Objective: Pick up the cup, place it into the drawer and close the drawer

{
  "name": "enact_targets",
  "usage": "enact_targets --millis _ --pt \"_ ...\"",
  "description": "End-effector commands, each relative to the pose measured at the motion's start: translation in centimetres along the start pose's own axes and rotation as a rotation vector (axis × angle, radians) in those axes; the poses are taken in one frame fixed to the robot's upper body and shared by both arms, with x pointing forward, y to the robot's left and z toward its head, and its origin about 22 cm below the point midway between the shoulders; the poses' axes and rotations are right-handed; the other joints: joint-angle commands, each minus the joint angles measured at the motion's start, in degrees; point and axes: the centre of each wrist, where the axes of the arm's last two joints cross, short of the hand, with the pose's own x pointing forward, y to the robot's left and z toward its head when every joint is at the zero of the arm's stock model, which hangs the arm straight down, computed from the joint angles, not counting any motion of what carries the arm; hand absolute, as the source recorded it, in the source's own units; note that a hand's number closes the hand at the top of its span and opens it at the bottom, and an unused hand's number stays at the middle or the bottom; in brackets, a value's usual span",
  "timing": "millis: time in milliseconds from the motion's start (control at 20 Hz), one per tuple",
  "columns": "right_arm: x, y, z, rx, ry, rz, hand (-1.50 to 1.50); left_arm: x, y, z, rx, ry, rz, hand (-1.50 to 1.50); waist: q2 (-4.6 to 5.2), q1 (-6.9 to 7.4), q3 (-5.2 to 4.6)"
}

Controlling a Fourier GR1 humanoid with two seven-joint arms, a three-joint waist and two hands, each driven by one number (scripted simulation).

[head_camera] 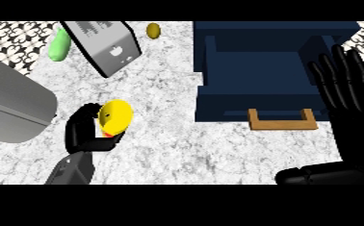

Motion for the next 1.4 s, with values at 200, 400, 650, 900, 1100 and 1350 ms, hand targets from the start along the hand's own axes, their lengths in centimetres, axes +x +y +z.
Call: enact_targets --millis 200,400,650,900,1100,1350 --pt "0.6 -0.3 1.3 -0.009 0.013 0.003 -1.50 3.5 -3.7 -4.0 -0.224 -0.079 0.094 1.50 -0.33 0.39 0.08" --pt "0.2 -0.9 0.9 -0.008 0.037 0.009 -1.50 5.7 -8.1 -4.9 -0.298 -0.085 0.104 1.50 -0.27 0.53 0.07" --pt "-0.4 -0.6 0.7 -0.027 0.014 0.003 -1.50 11.1 -10.6 -7.7 -0.316 -0.086 0.153 1.50 -0.24 0.58 0.06" --pt "-1.3 0.3 -0.1 -0.012 0.016 0.017 -1.50 14.7 -14.3 -11.1 -0.336 -0.094 0.156 1.50 -0.04 0.25 0.02" --pt "0.7 -0.8 -0.4 0.002 -0.001 0.018 -1.50 15.9 -17.8 -12.4 -0.359 -0.113 0.132 1.50 -0.01 -0.06 0.01" --pt "-0.8 -0.6 0.1 -0.020 0.025 0.015 -1.50 19.2 -23.0 -14.7 -0.357 -0.121 0.077 1.50 -0.03 -0.14 0.03"
